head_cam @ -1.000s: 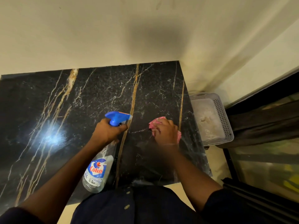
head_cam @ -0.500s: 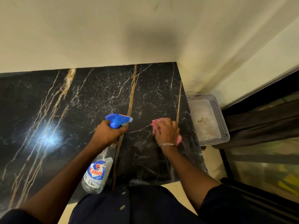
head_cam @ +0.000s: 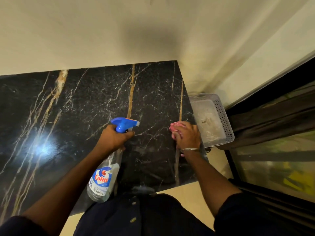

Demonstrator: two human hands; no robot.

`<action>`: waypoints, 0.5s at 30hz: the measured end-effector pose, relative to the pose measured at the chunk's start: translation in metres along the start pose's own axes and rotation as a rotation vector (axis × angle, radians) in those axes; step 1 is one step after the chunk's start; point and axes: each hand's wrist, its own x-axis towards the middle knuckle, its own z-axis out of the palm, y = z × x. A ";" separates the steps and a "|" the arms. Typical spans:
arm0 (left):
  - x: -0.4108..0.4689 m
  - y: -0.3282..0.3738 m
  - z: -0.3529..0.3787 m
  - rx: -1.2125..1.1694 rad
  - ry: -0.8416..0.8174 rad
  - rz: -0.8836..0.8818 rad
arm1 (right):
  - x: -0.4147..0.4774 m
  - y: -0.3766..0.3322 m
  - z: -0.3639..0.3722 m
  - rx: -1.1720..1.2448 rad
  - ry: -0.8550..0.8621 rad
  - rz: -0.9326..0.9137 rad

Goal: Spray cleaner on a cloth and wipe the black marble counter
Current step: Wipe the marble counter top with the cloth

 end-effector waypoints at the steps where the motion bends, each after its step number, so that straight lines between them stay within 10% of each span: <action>1: -0.002 0.000 -0.001 0.003 0.000 0.011 | 0.004 0.012 -0.007 -0.005 0.009 0.059; 8: -0.009 -0.003 -0.008 -0.013 0.003 0.036 | 0.002 0.003 -0.003 0.018 0.089 0.280; 15: -0.006 -0.007 -0.018 0.011 -0.018 0.047 | -0.037 -0.094 0.036 -0.010 -0.059 -0.061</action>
